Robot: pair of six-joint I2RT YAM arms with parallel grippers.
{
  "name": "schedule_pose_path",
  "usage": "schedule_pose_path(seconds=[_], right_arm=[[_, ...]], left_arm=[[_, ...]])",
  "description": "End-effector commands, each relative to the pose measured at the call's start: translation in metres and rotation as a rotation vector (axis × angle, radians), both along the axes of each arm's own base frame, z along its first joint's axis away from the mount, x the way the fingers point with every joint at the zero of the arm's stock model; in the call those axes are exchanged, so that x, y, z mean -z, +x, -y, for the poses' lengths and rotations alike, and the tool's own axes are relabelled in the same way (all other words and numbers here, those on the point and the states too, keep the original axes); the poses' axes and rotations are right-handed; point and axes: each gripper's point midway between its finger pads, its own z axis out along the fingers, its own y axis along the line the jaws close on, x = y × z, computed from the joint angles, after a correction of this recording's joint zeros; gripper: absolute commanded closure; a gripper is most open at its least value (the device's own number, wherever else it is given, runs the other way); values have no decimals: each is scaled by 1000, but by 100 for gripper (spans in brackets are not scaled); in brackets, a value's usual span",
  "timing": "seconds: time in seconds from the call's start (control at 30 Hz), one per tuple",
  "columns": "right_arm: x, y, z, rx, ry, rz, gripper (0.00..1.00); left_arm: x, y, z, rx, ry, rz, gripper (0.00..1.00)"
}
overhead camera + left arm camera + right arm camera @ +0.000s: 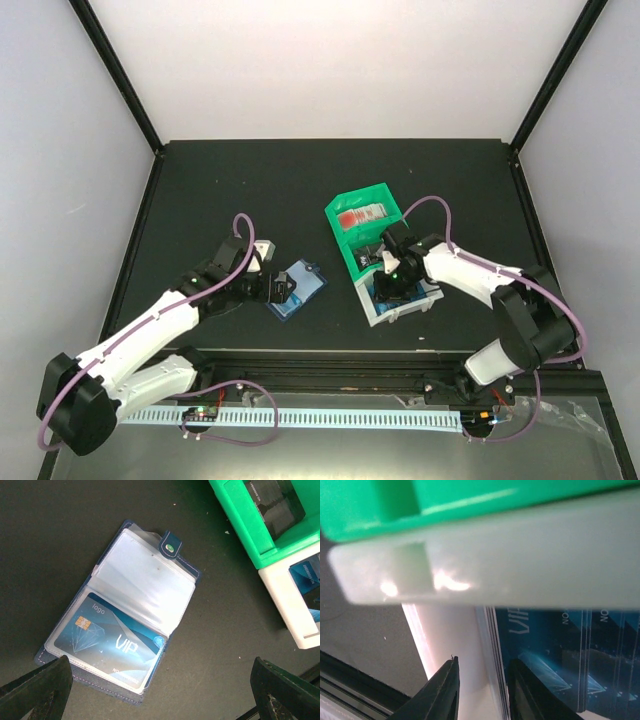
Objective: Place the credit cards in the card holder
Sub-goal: Pick up the credit card from the storage box.
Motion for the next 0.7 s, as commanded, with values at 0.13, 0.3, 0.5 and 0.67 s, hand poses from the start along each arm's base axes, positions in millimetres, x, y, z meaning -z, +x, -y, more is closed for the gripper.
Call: schedule_pose_path(seconds=[0.13,0.3,0.5,0.67], right_arm=[[-14,17,-16,2,71,52,79],[-21,13,-16,-1,81,49,82],[-27,11,-14,-2,78,56,84],[-27,10,-12,-8,73,58,87]], left_arm=[[-7,2,-4,-25,-6,19,1],[-7,1,-5,-32,-10,18,1],[-5,1,-5,-37,-12,11,1],[-4,1,-4,-40,-17,8,1]])
